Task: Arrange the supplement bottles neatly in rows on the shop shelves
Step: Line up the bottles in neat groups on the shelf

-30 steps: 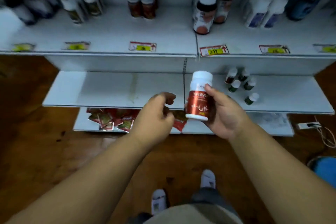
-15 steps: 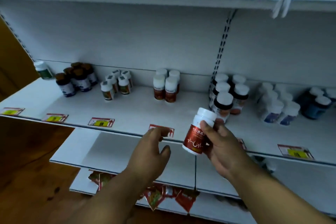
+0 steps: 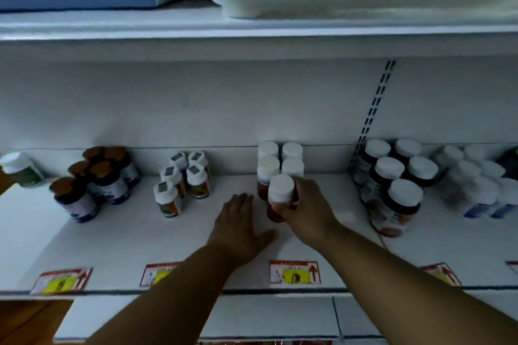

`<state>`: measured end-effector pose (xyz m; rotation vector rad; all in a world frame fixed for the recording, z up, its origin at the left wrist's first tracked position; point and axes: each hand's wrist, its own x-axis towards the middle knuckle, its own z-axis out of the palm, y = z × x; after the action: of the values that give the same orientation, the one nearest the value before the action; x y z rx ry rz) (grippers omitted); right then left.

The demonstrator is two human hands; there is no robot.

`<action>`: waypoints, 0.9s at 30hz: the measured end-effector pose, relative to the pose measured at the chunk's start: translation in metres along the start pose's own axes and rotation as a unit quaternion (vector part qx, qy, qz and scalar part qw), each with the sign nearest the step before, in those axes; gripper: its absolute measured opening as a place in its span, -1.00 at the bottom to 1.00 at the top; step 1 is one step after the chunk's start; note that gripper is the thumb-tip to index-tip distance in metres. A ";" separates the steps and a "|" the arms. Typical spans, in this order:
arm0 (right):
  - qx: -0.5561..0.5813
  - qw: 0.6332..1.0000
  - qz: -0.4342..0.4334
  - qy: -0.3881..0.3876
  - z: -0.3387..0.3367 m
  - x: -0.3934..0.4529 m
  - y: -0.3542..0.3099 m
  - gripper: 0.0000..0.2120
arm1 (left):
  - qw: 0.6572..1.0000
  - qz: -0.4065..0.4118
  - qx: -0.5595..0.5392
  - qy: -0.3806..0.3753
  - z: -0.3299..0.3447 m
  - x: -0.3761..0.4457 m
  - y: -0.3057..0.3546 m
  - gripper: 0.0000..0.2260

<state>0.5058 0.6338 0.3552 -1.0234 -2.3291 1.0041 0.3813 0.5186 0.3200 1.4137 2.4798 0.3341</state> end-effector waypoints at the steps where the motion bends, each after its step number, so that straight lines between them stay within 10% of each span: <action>1: -0.002 1.000 0.000 -0.001 0.007 0.006 0.000 -0.60 | 1.000 0.012 0.014 -0.004 0.000 0.009 -0.007 -0.07; 16: 0.038 0.997 0.034 0.049 0.027 -0.010 -0.019 -0.43 | 0.993 0.084 0.076 -0.026 0.010 0.032 -0.025 -0.15; 27: -0.032 0.992 0.034 0.121 -0.086 -0.160 0.071 -0.52 | 0.965 0.141 -0.073 0.208 0.038 -0.089 0.092 -0.55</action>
<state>0.6946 0.5853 0.3467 -1.1861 -2.1534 0.7851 0.5116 0.4903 0.3251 1.7838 2.4844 0.9409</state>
